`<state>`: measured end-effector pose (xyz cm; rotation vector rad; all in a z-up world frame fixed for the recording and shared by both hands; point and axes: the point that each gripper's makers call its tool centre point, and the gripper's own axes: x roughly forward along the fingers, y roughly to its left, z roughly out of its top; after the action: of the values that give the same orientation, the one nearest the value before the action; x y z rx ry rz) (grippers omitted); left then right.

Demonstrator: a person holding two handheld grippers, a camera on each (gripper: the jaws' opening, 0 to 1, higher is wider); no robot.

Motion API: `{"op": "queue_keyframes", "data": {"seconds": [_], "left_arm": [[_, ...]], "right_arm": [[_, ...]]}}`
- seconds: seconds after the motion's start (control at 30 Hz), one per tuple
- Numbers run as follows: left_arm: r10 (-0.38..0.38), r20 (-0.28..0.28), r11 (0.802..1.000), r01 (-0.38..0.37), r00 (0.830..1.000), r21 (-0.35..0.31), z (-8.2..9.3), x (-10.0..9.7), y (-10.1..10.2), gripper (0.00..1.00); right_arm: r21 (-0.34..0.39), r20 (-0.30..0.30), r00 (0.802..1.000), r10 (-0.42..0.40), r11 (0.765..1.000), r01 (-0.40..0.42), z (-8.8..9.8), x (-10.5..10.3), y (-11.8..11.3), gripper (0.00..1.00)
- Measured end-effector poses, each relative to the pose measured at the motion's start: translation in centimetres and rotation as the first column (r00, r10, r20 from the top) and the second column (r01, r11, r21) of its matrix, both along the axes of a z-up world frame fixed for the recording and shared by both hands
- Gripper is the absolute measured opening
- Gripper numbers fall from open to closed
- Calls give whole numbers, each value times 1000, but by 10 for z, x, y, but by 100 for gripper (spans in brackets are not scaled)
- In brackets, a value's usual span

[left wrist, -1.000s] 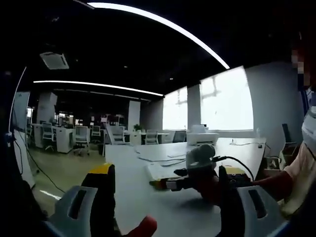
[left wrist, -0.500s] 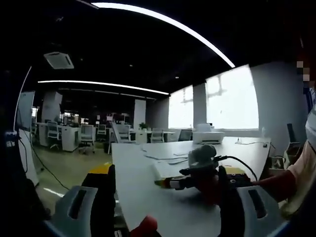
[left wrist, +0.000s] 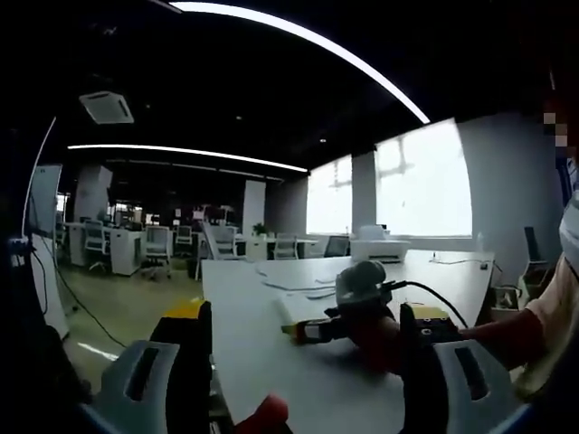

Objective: Pick up the power strip scattered on the table, fix it on the side mounting bracket of the table, and press the switch

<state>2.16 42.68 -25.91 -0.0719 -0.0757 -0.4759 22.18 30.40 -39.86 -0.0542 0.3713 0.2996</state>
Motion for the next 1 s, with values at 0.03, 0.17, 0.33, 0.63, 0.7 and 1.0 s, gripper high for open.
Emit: {"op": "queue_keyframes", "data": {"seconds": [0.03, 0.17, 0.33, 0.63, 0.7, 1.0], "left_arm": [[0, -1, 1000, 0, 1000, 2, 0, 0, 0, 89], [0, -2, 1000, 0, 1000, 4, 0, 0, -1, 89], [-2, -2, 1000, 2, 1000, 6, 0, 0, -3, 89], [-15, -17, 1000, 15, 1000, 14, -5, 3, -9, 89], [-17, -19, 1000, 17, 1000, 14, -6, 4, -10, 89], [-30, -43, 999, 29, 999, -25, -13, 13, -15, 86]], "right_arm": [[4, -3, 1000, 1, 1000, -1, 0, 2, -2, 58], [16, -9, 1000, -8, 1000, 8, 0, 2, -7, 57], [29, -17, 1000, -13, 999, 14, -1, 5, -15, 55], [51, -15, 1000, 1, 999, 0, 0, 6, -28, 53], [57, -17, 1000, 14, 998, -13, 0, 6, -32, 53], [116, -39, 997, 71, 991, -66, 0, 4, -44, 52]]}}
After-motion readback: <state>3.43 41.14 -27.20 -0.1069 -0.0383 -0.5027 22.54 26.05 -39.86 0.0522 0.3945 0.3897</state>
